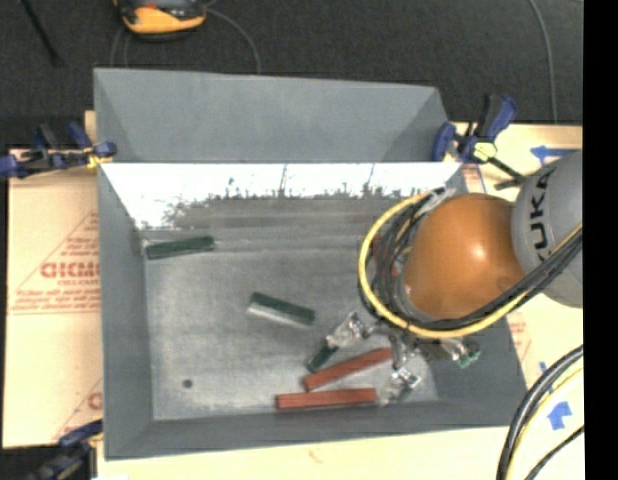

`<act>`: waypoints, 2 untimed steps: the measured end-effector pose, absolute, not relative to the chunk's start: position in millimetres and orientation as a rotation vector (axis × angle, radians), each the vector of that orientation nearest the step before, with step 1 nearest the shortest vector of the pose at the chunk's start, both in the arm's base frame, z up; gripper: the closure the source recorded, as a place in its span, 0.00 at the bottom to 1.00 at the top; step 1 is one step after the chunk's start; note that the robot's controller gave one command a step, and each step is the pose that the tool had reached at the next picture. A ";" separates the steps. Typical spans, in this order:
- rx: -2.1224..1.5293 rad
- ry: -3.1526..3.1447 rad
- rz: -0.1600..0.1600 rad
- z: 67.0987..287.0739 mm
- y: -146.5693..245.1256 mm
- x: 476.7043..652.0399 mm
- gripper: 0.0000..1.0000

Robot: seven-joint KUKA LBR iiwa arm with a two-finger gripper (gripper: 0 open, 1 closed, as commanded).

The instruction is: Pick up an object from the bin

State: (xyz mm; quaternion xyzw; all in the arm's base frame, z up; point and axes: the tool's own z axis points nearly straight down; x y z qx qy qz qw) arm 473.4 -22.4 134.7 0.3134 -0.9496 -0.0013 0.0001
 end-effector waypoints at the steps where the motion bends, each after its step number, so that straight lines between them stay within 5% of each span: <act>1: 1.332 -2.844 0.009 85.8 -17.9 497.1 0.00; 2: 1.327 -2.841 0.010 81.3 -21.1 493.9 1.00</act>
Offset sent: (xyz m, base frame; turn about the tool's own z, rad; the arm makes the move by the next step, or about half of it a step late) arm -0.0010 0.0032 -0.0647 -0.3341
